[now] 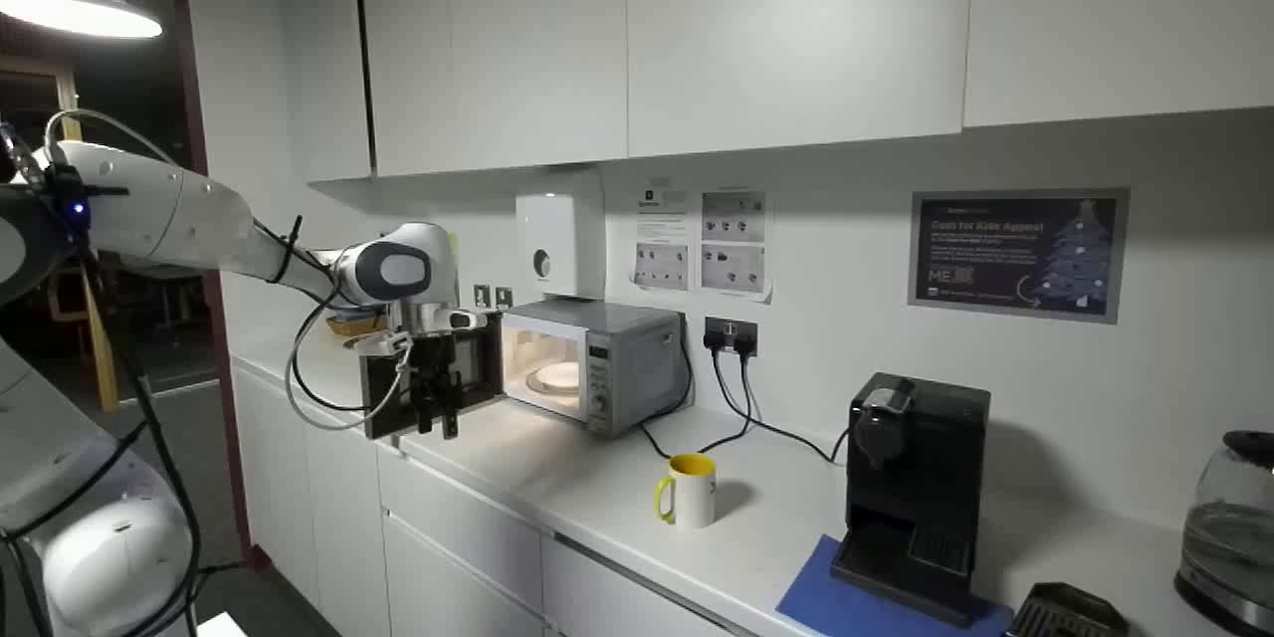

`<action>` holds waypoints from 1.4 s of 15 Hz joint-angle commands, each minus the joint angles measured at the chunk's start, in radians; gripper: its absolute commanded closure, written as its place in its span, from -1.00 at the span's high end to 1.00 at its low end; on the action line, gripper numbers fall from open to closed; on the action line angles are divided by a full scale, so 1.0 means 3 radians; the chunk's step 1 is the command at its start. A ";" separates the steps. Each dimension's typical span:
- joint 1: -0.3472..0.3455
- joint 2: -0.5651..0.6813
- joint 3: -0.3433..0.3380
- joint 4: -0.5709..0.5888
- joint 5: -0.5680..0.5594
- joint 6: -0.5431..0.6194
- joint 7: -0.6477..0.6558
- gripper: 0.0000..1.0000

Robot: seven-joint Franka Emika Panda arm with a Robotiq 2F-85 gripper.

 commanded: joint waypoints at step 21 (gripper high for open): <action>-0.0160 0.0760 0.0455 -0.0359 -0.0248 0.3094 0.2457 1.00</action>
